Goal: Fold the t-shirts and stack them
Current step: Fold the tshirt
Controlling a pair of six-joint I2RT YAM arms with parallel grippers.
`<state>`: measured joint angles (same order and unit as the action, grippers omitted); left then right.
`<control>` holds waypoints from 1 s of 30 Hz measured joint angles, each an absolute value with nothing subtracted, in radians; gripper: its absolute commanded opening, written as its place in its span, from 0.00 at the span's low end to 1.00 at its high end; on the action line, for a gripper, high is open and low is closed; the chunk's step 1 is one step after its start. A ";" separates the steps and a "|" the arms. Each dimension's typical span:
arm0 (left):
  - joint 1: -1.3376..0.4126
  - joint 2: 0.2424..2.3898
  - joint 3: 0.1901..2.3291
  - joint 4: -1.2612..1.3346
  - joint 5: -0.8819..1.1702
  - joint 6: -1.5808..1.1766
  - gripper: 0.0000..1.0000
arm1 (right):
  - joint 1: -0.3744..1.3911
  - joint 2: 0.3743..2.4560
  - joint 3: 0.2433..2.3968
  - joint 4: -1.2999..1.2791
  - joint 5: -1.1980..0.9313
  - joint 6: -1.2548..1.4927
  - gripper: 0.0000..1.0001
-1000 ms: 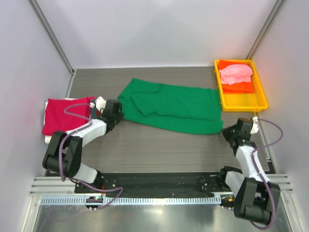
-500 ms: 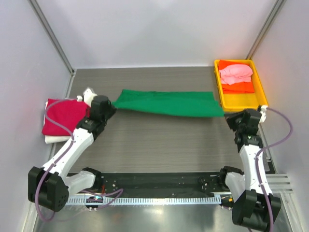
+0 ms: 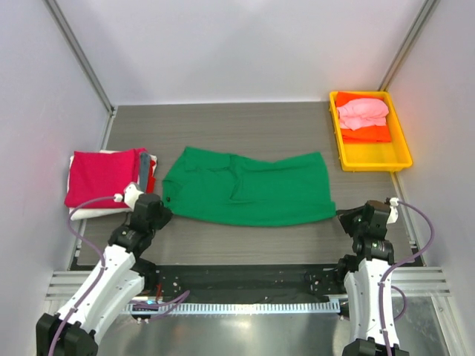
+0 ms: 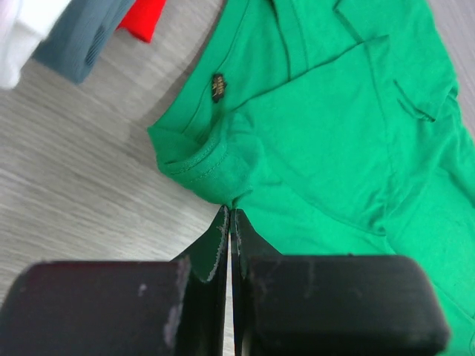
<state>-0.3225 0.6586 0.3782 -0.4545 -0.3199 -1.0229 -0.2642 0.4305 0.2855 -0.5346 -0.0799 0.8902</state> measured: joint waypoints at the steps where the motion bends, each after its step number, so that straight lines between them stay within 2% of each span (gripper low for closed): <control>1: -0.323 0.649 0.373 -0.461 -0.318 -1.024 0.00 | -0.264 0.429 0.286 -0.546 -0.080 0.887 0.01; 12: -0.323 0.618 0.354 -0.519 -0.296 -1.044 0.00 | -0.264 0.418 0.286 -0.632 -0.051 0.869 0.02; 14: -0.323 0.609 0.354 -0.522 -0.296 -1.045 0.01 | -0.264 0.409 0.286 -0.637 -0.049 0.870 0.07; 15: -0.323 0.606 0.354 -0.524 -0.296 -1.045 0.05 | -0.264 0.407 0.286 -0.638 -0.047 0.870 0.11; 16: -0.323 0.606 0.354 -0.525 -0.295 -1.045 0.17 | -0.264 0.405 0.286 -0.640 -0.047 0.870 0.29; 17: -0.323 0.606 0.354 -0.527 -0.295 -1.043 0.28 | -0.264 0.405 0.286 -0.641 -0.046 0.872 0.38; 18: -0.323 0.606 0.354 -0.530 -0.294 -1.040 0.48 | -0.264 0.406 0.286 -0.643 -0.044 0.868 0.43; 19: -0.323 0.606 0.354 -0.534 -0.292 -1.035 0.53 | -0.264 0.405 0.286 -0.645 -0.040 0.871 0.47; 20: -0.323 0.606 0.354 -0.537 -0.288 -1.039 0.56 | -0.264 0.406 0.287 -0.648 -0.039 0.867 0.51; 24: -0.323 0.596 0.362 -0.564 -0.284 -1.030 0.60 | -0.264 0.406 0.308 -0.669 -0.028 0.865 0.52; 27: -0.323 0.591 0.406 -0.594 -0.279 -1.003 0.61 | -0.264 0.411 0.353 -0.672 -0.019 0.845 0.52; 30: -0.323 0.627 0.501 -0.609 -0.268 -0.956 0.68 | -0.264 0.461 0.404 -0.644 -0.017 0.813 0.49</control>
<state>-0.3225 0.6273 0.5007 -0.6086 -0.2684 -0.9562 -0.2642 0.4614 0.4042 -0.6437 -0.0170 0.8135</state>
